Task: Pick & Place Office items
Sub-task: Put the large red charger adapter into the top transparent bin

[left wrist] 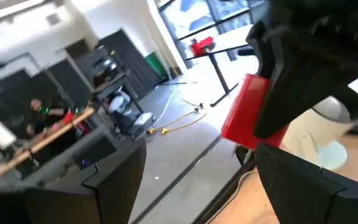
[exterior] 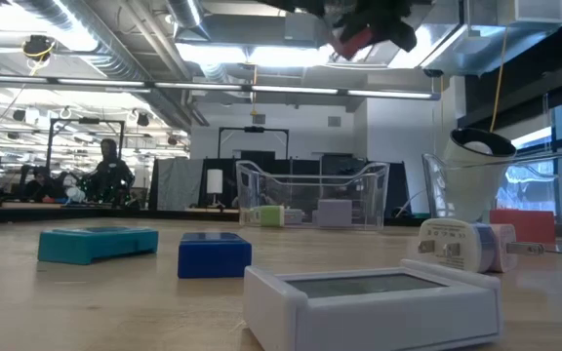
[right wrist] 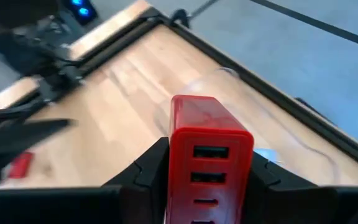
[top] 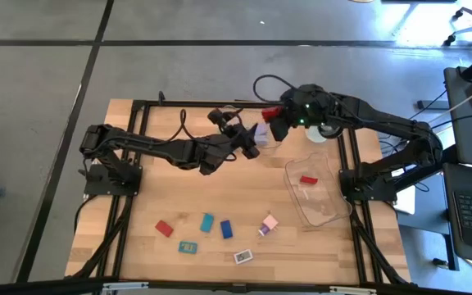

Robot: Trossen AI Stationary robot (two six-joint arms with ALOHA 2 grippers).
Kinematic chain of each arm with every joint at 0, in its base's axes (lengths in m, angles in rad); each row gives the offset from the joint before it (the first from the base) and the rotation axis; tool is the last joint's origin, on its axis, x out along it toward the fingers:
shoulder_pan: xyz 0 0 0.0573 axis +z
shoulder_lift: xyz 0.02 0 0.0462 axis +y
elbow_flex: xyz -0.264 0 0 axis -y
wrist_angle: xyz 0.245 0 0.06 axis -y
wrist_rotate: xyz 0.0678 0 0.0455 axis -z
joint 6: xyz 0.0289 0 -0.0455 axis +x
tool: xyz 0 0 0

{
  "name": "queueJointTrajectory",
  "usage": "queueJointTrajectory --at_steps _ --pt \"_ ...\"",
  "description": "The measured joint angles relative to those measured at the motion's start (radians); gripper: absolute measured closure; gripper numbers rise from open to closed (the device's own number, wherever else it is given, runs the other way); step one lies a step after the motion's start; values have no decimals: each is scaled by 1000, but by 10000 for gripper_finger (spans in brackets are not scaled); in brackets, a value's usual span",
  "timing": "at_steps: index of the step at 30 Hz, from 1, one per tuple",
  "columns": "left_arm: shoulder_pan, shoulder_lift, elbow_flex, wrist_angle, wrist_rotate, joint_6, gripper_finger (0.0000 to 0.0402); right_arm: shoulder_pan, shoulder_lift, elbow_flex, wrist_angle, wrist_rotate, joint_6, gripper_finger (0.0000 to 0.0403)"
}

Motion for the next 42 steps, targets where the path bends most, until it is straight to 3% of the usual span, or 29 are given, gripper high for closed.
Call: queueJointTrajectory --at_steps 8,17,26,33,38,42 --pt "-2 0 0 -20 1 -362 105 -91 85 -1 -52 4 -45 280" --pt "-27 -1 0 -79 156 -640 107 -141 295 -107 -8 -8 -70 281" --pt "-104 -4 0 -80 106 -654 107 -141 410 -139 85 -8 -69 278" --pt "-185 -43 0 -105 -27 -614 107 -140 466 -139 118 -28 -79 277" --pt "-223 -100 0 -295 -66 -819 107 -140 479 -140 127 -34 -103 270" --pt "-227 -127 0 -546 95 -1089 107 -140 479 -140 128 -34 -130 240"
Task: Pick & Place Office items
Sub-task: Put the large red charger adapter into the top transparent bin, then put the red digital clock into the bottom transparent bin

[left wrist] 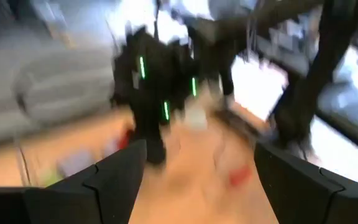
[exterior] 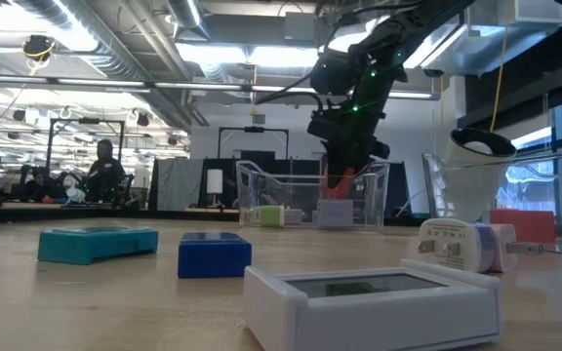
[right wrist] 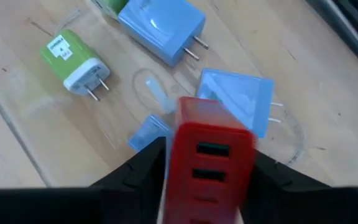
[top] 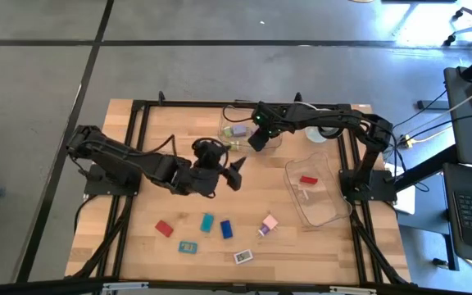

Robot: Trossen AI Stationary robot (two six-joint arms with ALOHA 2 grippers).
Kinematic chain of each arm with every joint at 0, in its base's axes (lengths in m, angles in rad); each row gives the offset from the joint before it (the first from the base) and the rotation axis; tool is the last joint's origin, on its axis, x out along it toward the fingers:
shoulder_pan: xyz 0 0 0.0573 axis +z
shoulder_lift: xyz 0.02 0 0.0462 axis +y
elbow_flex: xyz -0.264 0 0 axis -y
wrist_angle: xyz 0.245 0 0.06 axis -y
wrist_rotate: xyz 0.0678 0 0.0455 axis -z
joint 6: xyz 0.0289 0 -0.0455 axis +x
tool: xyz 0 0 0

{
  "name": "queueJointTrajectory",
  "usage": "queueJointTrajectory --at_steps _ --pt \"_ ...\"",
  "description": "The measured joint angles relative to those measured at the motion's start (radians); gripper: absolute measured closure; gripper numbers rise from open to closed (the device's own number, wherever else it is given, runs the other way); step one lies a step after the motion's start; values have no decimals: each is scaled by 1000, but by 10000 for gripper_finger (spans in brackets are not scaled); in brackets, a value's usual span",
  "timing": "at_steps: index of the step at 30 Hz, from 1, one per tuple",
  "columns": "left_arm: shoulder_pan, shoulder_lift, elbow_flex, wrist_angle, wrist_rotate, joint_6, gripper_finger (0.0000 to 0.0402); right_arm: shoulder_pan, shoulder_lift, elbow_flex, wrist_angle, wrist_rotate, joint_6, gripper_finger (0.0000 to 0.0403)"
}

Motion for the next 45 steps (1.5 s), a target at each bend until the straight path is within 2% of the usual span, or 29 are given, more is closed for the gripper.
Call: queueJointTrajectory --at_steps 3,8,13,17,21,24,33,45 --pt "6 -5 0 -192 181 -136 107 0 0 0 2 -16 -27 210" --pt "11 -5 0 -472 467 -170 107 0 -2 0 0 -56 -30 167" --pt "-7 -5 0 -675 726 -70 107 0 -53 0 -26 -86 -34 143" --pt "-42 1 0 -740 873 117 107 0 -138 0 -50 -87 -44 140" --pt "-85 7 -17 -726 919 376 107 6 -232 1 -77 -86 -40 144" --pt "-107 8 -61 -728 944 466 107 14 -300 1 -88 -78 -21 147" --pt "-179 9 -273 -673 1066 446 107 30 -465 1 -89 -74 33 147" --pt "-299 9 -490 -438 1070 393 107 29 -510 1 -90 -40 89 147"
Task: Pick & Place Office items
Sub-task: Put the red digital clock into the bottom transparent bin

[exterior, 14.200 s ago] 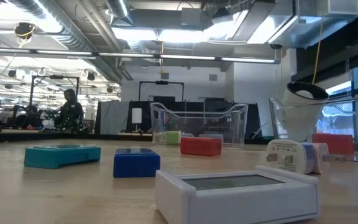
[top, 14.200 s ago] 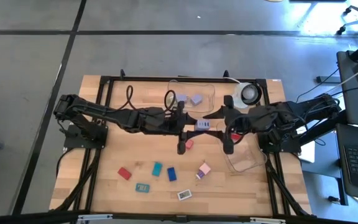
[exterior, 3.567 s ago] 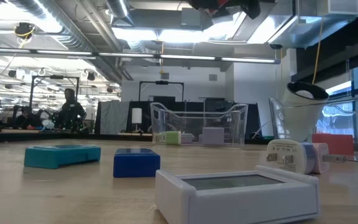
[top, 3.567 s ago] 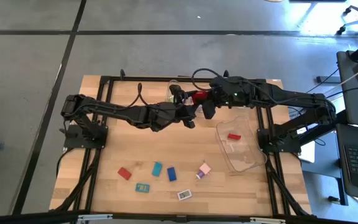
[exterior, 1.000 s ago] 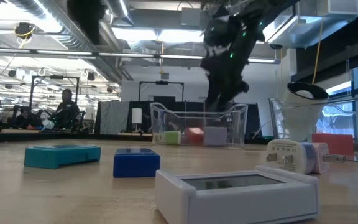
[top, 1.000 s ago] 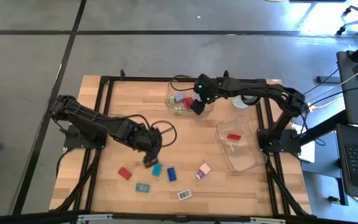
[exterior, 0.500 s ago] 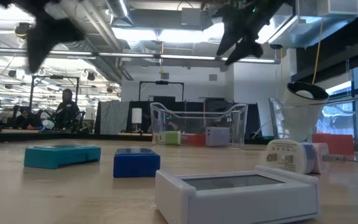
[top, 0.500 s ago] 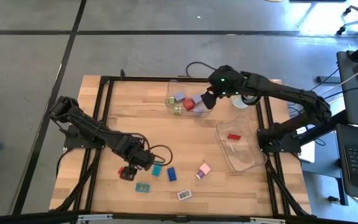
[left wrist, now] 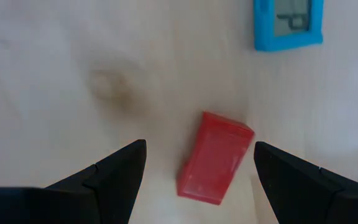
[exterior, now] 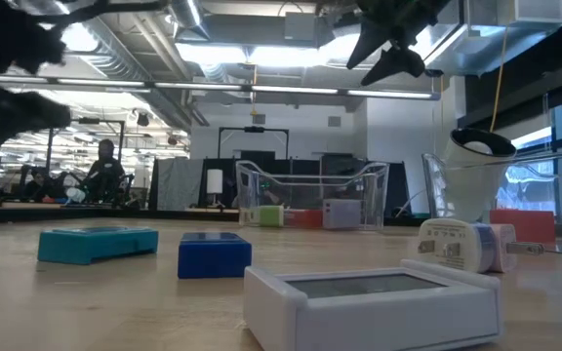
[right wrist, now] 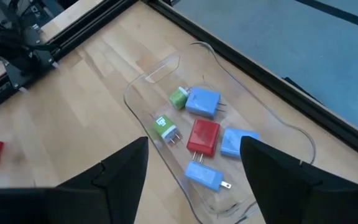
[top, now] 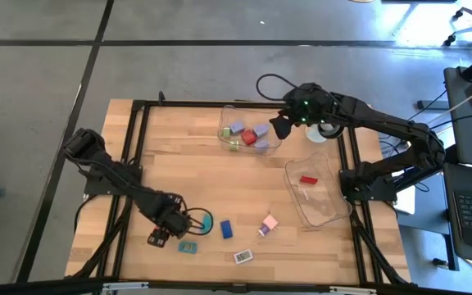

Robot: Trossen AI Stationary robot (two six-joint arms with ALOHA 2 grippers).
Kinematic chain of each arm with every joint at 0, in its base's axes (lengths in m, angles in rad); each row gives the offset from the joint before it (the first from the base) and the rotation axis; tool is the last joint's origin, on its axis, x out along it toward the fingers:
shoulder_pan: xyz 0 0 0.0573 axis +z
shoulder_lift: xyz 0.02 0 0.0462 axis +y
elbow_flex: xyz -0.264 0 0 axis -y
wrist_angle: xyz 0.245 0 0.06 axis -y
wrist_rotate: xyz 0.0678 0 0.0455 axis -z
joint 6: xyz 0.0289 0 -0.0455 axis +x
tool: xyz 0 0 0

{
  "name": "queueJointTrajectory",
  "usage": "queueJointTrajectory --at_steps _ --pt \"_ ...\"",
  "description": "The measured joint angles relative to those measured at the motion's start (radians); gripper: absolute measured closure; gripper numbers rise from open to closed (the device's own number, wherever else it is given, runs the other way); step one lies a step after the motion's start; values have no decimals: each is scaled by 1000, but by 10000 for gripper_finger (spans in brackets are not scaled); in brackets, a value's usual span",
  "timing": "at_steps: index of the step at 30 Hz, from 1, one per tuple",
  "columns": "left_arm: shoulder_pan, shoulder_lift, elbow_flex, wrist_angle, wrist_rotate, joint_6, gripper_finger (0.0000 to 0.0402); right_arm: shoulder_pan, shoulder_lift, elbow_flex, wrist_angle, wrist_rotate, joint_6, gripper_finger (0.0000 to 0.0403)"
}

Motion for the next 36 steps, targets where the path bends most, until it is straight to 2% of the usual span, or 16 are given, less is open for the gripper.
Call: queueJointTrajectory --at_steps 9,17,21,29,34,36 --pt "-76 0 -107 105 -4 7 107 0 0 0 1 30 37 147" --pt "-95 -5 -165 160 -37 39 111 0 0 0 5 53 56 147" --pt "-106 -5 -166 160 -76 52 142 0 1 0 6 53 57 147" --pt "-123 -3 -168 156 -141 43 245 10 1 0 7 100 58 146" --pt "-122 0 -155 149 -148 -17 250 10 1 0 7 105 52 146" --pt "-116 4 -137 150 -185 -41 250 10 1 0 7 105 51 146"
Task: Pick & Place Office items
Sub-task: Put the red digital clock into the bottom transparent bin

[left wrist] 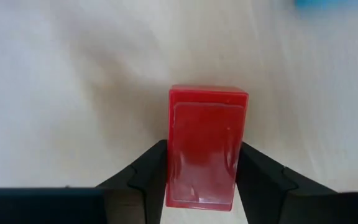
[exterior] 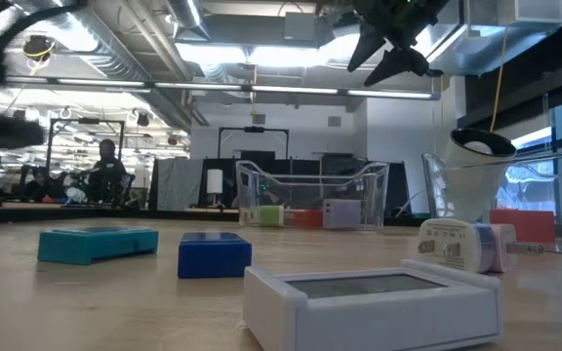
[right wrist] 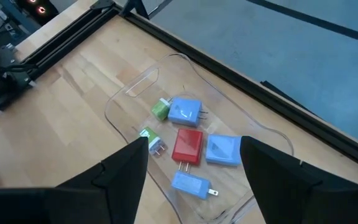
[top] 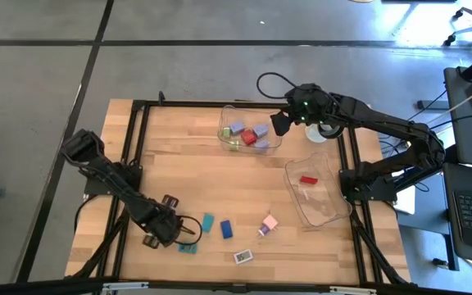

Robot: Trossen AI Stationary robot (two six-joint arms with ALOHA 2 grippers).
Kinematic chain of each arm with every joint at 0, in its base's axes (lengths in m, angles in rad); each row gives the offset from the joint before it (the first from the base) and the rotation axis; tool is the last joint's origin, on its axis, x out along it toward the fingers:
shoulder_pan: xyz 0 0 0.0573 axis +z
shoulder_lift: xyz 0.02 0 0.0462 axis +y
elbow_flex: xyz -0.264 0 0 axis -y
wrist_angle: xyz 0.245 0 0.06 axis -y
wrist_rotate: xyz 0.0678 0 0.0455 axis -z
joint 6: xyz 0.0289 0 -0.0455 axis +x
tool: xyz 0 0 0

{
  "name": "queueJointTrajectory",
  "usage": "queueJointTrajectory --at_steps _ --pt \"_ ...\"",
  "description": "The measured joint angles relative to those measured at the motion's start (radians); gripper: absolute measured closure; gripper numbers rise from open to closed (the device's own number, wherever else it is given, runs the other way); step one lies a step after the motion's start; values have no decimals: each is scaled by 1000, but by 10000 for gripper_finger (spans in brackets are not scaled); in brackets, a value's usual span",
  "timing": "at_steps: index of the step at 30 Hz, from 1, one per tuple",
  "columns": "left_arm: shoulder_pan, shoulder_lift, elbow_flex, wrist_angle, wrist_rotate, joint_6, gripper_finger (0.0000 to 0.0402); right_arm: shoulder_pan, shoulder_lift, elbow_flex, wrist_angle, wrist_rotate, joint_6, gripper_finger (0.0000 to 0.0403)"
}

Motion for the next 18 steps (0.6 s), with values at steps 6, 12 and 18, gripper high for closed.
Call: queueJointTrajectory --at_steps 6,12,18 --pt "59 -1 99 8 -240 -72 250 0 0 0 0 -65 -3 146" --pt "181 -1 232 13 -564 -69 248 0 0 0 0 -177 -22 146" --pt "318 -3 354 155 -716 116 248 0 -22 0 10 -221 -30 146"
